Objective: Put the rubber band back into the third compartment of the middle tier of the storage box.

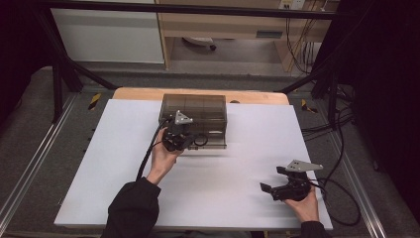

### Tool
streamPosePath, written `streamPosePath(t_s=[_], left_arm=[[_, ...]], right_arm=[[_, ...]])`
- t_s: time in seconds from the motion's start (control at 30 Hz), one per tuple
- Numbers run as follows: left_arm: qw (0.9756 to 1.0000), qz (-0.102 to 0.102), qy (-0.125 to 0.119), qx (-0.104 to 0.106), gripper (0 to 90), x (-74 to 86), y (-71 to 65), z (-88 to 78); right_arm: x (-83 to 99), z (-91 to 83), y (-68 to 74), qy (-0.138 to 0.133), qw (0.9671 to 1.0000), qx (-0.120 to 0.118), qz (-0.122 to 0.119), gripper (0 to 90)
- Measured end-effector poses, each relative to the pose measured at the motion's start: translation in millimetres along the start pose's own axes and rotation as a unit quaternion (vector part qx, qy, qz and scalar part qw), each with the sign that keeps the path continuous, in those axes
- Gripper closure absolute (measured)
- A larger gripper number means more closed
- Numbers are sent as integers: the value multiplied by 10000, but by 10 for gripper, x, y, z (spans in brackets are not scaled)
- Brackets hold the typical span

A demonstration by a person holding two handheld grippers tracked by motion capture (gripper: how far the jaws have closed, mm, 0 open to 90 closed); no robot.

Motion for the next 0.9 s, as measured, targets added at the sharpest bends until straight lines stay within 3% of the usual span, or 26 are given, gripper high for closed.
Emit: streamPosePath(t_s=[0.9], left_arm=[[10000,37,53,-42,874,-87,-97,350]], right_arm=[[5,3,5,15,10000,-7,1,10]])
Point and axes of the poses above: each handheld gripper's, and its own axes: z roughly forward along the jaws, x roughly out of its underside, y roughly to its left, the point moved 9 cm from there along z, roughly forward along the jaws, and after that the axes turned 5 degrees about -z, right-handed, at the moved point
